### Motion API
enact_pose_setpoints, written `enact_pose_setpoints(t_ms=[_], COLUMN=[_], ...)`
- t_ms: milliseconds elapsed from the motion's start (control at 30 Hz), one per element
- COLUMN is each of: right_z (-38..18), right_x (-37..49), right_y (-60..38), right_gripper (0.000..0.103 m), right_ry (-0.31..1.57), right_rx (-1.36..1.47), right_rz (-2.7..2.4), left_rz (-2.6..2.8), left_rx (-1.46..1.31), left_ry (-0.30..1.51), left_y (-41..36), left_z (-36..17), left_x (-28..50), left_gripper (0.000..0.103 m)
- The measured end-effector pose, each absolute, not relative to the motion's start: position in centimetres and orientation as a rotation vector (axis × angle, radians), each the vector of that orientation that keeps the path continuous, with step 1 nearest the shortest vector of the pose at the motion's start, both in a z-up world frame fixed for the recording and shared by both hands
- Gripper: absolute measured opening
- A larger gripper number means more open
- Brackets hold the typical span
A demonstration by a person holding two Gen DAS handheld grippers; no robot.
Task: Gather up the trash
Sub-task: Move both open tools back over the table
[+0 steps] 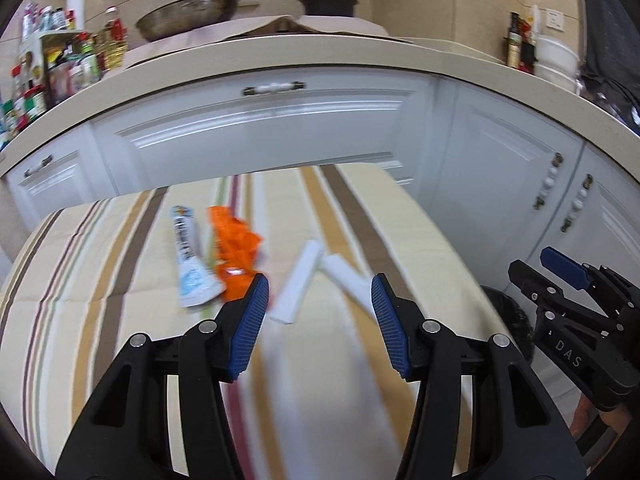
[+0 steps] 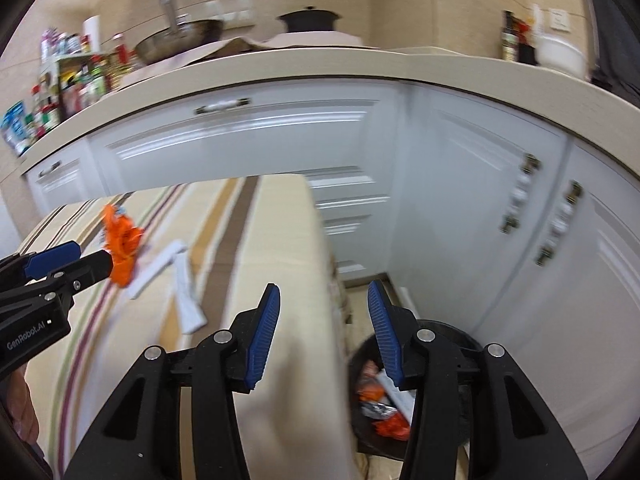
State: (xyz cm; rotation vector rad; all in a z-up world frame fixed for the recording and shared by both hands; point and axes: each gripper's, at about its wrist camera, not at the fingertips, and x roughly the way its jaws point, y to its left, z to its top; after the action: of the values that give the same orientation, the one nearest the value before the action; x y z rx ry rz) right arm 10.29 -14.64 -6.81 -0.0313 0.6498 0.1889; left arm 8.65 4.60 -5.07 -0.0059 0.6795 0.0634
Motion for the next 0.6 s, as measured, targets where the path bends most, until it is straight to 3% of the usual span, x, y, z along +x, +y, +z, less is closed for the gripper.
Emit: enact_pose_setpoints(t_ms=[600], right_z=[-9.1], right_x=[12.6], right_y=[-4.9], right_gripper=[0.046], right_ry=[0.768], right_rx=[-0.142], right_rz=[0.367], left_rz=[0.267], left_rx=[-0.108], left_ry=[0.724], left_y=[16.2], left_z=[-6.8], left_x=[6.7], left_gripper=[0.052])
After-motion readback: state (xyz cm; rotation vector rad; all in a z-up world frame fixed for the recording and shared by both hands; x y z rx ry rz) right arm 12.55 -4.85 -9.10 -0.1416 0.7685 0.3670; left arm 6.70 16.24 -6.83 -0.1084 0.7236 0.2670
